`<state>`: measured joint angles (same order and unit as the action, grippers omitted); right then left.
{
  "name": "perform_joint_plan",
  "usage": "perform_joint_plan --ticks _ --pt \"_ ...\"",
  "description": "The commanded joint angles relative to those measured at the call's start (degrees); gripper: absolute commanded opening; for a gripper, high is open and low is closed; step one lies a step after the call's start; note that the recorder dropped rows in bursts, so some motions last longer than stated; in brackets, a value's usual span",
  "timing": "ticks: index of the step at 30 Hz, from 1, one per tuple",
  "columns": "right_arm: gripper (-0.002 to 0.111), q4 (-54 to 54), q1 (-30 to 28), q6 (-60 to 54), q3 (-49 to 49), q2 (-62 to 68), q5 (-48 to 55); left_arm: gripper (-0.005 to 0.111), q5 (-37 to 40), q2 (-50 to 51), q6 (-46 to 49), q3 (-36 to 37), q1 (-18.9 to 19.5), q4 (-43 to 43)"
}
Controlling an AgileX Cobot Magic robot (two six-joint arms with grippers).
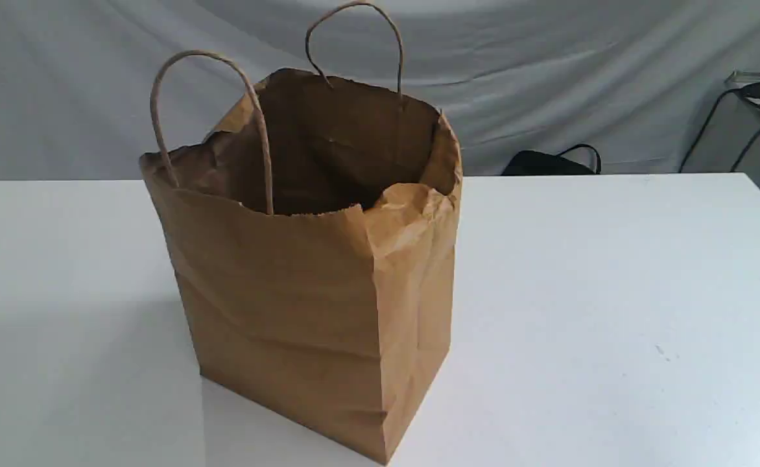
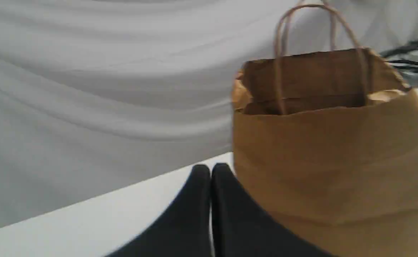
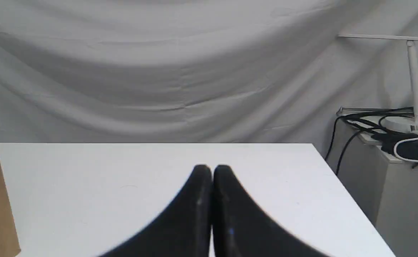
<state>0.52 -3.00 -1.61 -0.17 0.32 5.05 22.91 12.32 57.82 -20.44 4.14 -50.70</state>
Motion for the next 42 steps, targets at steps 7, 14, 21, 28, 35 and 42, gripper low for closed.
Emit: perform_joint_plan --ticks 7,14,21,28,35,42 --pt "0.000 0.25 -0.36 -0.01 0.17 -0.32 0.24 0.000 -14.94 -12.32 0.69 14.23 0.51 0.24" --pt "0.000 0.25 -0.36 -0.01 0.17 -0.32 0.24 0.000 -15.59 -12.32 0.52 20.05 0.30 -0.19" --pt "0.000 0.25 -0.36 -0.01 0.17 -0.32 0.24 0.000 -18.44 -12.32 -3.58 20.20 0.30 -0.19" --pt "0.000 0.25 -0.36 -0.01 0.17 -0.32 0.24 0.000 -17.98 -12.32 -16.91 20.20 0.30 10.55" --pt "0.000 0.25 -0.36 -0.01 0.17 -0.32 0.24 0.000 -18.10 -12.32 -42.72 20.44 0.30 35.37" --pt "0.000 0.25 -0.36 -0.01 0.17 -0.32 0.24 0.000 -19.60 -12.32 -55.30 20.44 0.30 49.89"
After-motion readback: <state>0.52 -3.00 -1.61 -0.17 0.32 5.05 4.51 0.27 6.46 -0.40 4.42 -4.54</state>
